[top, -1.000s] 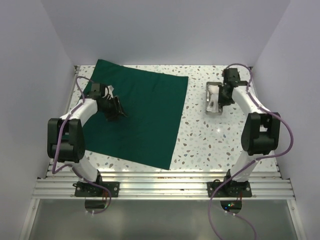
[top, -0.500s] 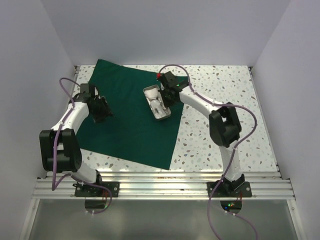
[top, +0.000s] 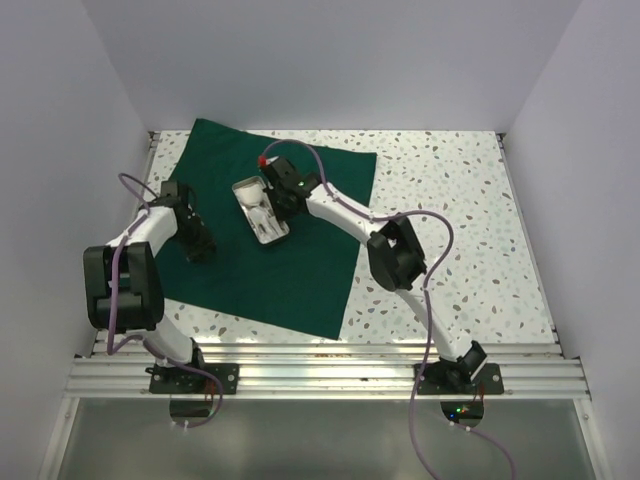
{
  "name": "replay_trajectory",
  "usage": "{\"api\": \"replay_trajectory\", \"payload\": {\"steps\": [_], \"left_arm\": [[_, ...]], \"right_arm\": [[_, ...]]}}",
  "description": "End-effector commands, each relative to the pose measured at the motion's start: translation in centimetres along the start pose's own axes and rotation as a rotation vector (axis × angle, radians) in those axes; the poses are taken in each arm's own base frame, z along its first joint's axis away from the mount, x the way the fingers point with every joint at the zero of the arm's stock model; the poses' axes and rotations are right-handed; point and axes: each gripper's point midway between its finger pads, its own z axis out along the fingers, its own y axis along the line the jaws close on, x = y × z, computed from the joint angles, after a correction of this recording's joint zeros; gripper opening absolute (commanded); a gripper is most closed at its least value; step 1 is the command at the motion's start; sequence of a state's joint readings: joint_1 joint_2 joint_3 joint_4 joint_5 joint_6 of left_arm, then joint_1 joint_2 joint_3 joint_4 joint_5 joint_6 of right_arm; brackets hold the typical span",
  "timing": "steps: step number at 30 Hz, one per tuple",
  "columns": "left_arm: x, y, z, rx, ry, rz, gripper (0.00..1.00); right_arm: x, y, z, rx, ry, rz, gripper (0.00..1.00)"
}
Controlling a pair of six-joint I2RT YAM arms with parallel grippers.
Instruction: Prepare the surgical pack
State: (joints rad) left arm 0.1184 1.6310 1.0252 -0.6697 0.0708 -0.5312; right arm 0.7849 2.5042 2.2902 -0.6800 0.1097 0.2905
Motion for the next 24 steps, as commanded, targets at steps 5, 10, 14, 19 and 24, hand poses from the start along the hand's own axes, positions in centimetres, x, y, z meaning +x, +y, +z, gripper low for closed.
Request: {"api": "replay_trajectory", "payload": {"steps": [5, 10, 14, 19, 24], "left_arm": [[0.7, 1.6, 0.0, -0.065, 0.022, -0.041, 0.39], [0.6, 2.7, 0.0, -0.102, 0.043, -0.071, 0.40], [1.1, 3.4, 0.6, -0.130, 0.092, -0.076, 0.38], [2.6, 3.2, 1.9, -0.098, 0.163, -0.073, 0.33], [5.0, 2.8, 2.6, -0.050, 0.256, -0.086, 0.28]], "right_arm": [[-3.5, 5.6, 0.1, -0.065, -0.140, 0.030, 0.00], [-3.5, 7.2, 1.3, -0.083, -0.165, 0.088, 0.00], [-2.8, 8.2, 2.4, -0.118, -0.146, 0.124, 0.03], [-3.2, 8.7, 1.7, -0.151, -0.155, 0.103, 0.30], [-5.2, 7.6, -1.2, -0.126, -0.194, 0.049, 0.54]]}}
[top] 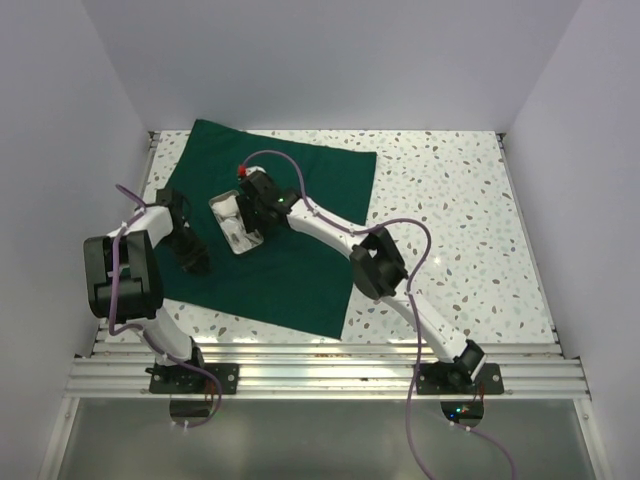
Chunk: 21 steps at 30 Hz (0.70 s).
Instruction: Prepare the surgical pack
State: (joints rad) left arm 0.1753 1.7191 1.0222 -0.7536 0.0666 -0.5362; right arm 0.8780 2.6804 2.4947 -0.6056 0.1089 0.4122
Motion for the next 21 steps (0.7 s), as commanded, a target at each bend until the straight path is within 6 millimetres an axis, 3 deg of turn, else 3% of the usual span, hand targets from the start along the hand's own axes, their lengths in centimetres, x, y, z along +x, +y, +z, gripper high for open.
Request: {"api": "replay_trajectory", "payload": {"steps": [1, 3, 4, 7, 8, 10, 11, 12, 13, 14, 15, 16, 17, 21], "left_arm": [[2.8, -0.3, 1.3, 0.046, 0.119, 0.001, 0.27], [3.5, -0.1, 1.3, 0.051, 0.129, 0.009, 0.26], [3.8, 0.0, 1.3, 0.048, 0.138, 0.011, 0.26], [5.5, 0.5, 1.8, 0.048, 0.200, 0.011, 0.24], [6.2, 0.1, 2.1, 0.078, 0.228, 0.008, 0.23], [8.1, 0.4, 2.7, 0.087, 0.285, -0.011, 0.19], [8.8, -0.1, 2.6, 0.113, 0.307, -0.019, 0.18], [9.7, -0.1, 2.7, 0.116, 0.328, -0.023, 0.17], [10.0, -0.4, 2.6, 0.125, 0.330, -0.016, 0.17], [10.3, -1.0, 2.2, 0.141, 0.327, -0.012, 0.17], [11.1, -1.7, 2.0, 0.148, 0.333, 0.023, 0.17], [11.4, -2.3, 1.8, 0.161, 0.333, 0.041, 0.17], [12.3, -3.7, 1.2, 0.199, 0.345, 0.068, 0.18], [15.8, -8.4, -1.0, 0.372, 0.401, 0.190, 0.20]], "right_arm": [[-5.6, 0.7, -4.9, -0.027, -0.116, -0.022, 0.54], [-6.3, -0.1, -7.2, -0.019, -0.118, -0.025, 0.49], [-6.3, -0.3, -8.0, -0.022, -0.116, -0.025, 0.41], [-4.6, -1.2, -11.2, -0.042, -0.071, -0.049, 0.32], [-2.9, -1.8, -12.8, -0.042, -0.036, -0.068, 0.19], [-0.7, -1.9, -14.2, -0.082, 0.010, -0.076, 0.09], [3.3, -3.4, -13.9, -0.055, 0.094, -0.074, 0.00], [2.8, -3.3, -15.9, -0.068, 0.057, -0.057, 0.00], [4.1, -3.7, -16.4, -0.063, 0.071, -0.042, 0.00], [8.0, -5.3, -16.1, -0.032, 0.145, -0.023, 0.00], [7.8, -5.4, -17.4, -0.044, 0.112, -0.010, 0.00], [9.0, -5.9, -17.6, -0.034, 0.128, 0.000, 0.00], [12.0, -7.2, -17.6, -0.001, 0.179, 0.018, 0.00], [15.9, -10.8, -18.2, 0.096, 0.225, 0.100, 0.00]]}}
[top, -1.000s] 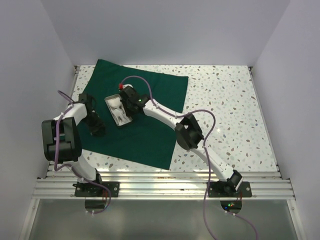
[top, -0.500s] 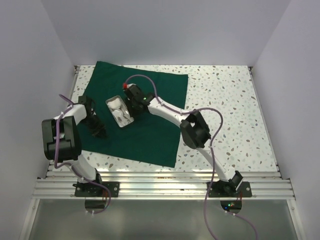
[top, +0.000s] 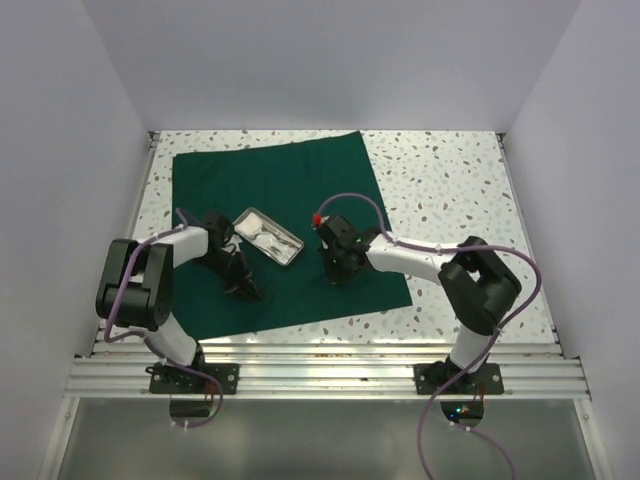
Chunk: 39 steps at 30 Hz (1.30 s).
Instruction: Prepare the surgical pack
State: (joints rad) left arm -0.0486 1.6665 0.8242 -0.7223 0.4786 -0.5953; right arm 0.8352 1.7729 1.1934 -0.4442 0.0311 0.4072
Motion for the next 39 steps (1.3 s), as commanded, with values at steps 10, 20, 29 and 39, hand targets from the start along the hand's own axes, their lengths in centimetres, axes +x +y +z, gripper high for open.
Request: {"api": "replay_trajectory", "payload": {"steps": [10, 20, 29, 39], "left_arm": [[5.3, -12.2, -4.3, 0.347, 0.033, 0.419, 0.37], [-7.2, -13.9, -12.2, 0.188, -0.365, 0.322, 0.36], [-16.6, -6.9, -12.9, 0.037, -0.475, 0.112, 0.35], [-17.8, -4.1, -5.1, -0.010, -0.348, 0.075, 0.32]], "right_arm": [[3.4, -13.9, 1.2, 0.232, 0.081, 0.419, 0.00], [1.8, -20.8, 5.8, 0.273, 0.212, 0.516, 0.00], [-0.8, -23.9, 4.8, 0.290, 0.228, 0.730, 0.00], [1.6, -29.5, 0.0, 0.353, 0.276, 0.799, 0.00]]}}
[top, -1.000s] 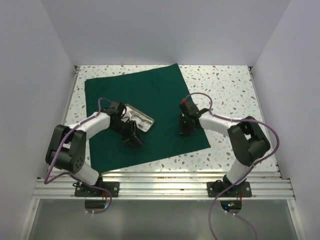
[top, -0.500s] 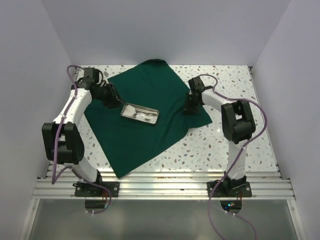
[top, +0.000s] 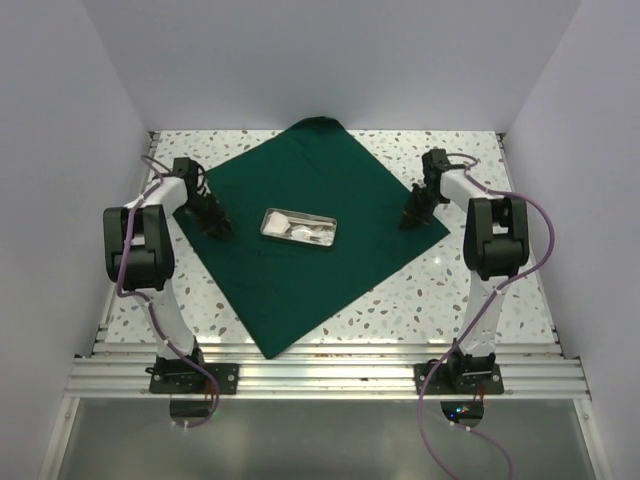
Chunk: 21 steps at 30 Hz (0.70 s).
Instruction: Prepare the surgical pack
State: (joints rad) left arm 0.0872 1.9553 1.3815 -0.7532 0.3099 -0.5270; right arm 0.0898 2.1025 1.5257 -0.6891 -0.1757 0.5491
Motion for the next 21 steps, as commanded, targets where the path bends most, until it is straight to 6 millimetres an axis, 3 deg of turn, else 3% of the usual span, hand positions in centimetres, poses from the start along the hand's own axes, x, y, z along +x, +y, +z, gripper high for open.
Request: {"api": "replay_trajectory", "payload": {"steps": [1, 4, 6, 8, 13, 16, 21], "left_arm": [[0.4, -0.9, 1.4, 0.014, -0.004, 0.056, 0.32], [2.7, -0.4, 3.7, -0.029, 0.075, 0.082, 0.31], [4.9, -0.5, 4.8, -0.050, 0.115, 0.112, 0.30], [5.6, -0.8, 4.9, -0.042, 0.106, 0.124, 0.30], [9.3, -2.3, 5.1, -0.027, 0.150, 0.163, 0.29], [8.8, -2.3, 4.1, -0.042, 0.110, 0.148, 0.29], [4.7, -1.1, 0.4, -0.136, -0.028, 0.143, 0.33]], "right_arm": [[1.6, -6.7, -0.4, 0.237, 0.065, -0.043, 0.00], [0.3, -6.4, -1.5, 0.231, 0.027, -0.113, 0.00], [-1.2, -4.6, -3.1, 0.186, -0.039, -0.204, 0.00], [-2.5, -2.3, -5.0, 0.147, -0.111, -0.293, 0.00], [-0.8, 3.1, -6.0, 0.031, -0.107, -0.340, 0.00], [1.3, 5.7, -5.7, -0.029, -0.075, -0.365, 0.00], [3.9, 7.2, -4.4, -0.060, -0.028, -0.379, 0.00]]}}
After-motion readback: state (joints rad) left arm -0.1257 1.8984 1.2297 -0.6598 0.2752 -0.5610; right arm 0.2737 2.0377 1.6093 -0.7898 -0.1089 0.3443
